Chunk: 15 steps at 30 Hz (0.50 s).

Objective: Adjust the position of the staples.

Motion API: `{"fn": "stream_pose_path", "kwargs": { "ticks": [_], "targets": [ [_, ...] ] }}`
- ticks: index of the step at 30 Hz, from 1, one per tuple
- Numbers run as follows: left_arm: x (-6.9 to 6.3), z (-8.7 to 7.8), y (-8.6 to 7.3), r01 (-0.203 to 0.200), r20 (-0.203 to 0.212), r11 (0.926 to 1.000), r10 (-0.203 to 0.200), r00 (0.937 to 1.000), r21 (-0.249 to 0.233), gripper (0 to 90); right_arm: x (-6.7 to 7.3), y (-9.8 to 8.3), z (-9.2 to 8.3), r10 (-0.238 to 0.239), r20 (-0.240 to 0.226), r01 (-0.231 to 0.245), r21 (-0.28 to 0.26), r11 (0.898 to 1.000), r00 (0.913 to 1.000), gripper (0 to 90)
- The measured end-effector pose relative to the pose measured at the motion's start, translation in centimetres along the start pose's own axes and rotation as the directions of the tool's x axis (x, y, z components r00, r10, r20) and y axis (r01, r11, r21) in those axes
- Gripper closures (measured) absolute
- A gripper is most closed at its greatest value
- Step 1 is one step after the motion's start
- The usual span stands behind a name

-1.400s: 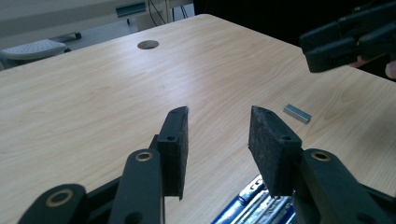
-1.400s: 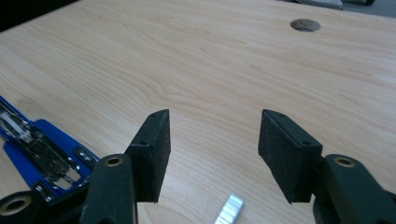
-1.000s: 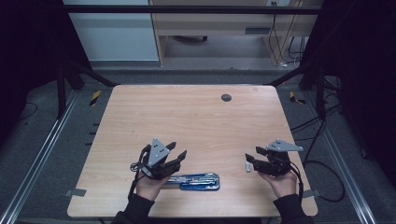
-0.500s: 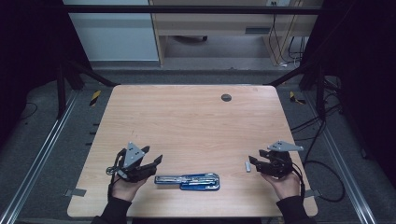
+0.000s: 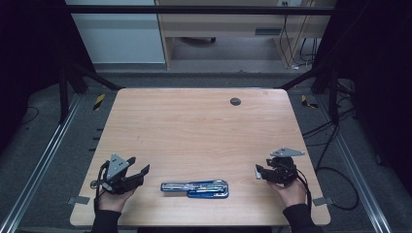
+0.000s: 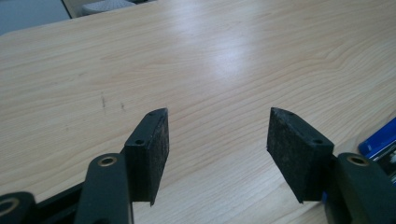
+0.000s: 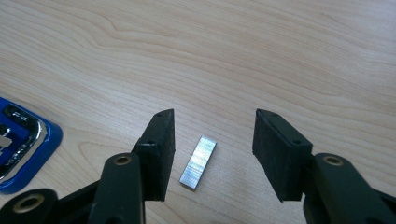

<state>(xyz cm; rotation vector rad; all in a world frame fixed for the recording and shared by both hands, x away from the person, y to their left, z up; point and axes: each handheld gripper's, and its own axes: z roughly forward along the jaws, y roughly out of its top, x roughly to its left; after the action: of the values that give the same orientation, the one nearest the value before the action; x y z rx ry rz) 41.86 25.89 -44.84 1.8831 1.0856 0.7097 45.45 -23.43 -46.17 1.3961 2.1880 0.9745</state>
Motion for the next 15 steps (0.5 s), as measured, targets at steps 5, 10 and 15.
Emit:
{"fn": "stream_pose_path", "kwargs": {
  "ticks": [5, 10, 15],
  "targets": [
    [0.28, 0.29, -0.61, -0.003, -0.013, 0.9999, 0.003, 0.9999, 0.014, 38.7, 0.03, -0.2, 0.32, 0.004, 0.022, -0.004, 0.004, 1.0, 0.9997, 49.4],
    [0.49, 0.57, -0.85, -0.004, -0.022, 0.9995, 0.004, 0.9998, 0.03, 38.7, -0.13, -0.35, 0.69, 0.005, 0.037, -0.006, 0.026, 1.0, 0.9993, 50.5],
    [0.46, 0.67, -0.86, -0.003, -0.03, 0.9993, 0.004, 0.9995, 0.039, 38.8, -0.06, -0.1, 0.8, -0.008, 0.046, 0.007, 0.034, 0.999, 0.9989, 53.9]
  ]
}}
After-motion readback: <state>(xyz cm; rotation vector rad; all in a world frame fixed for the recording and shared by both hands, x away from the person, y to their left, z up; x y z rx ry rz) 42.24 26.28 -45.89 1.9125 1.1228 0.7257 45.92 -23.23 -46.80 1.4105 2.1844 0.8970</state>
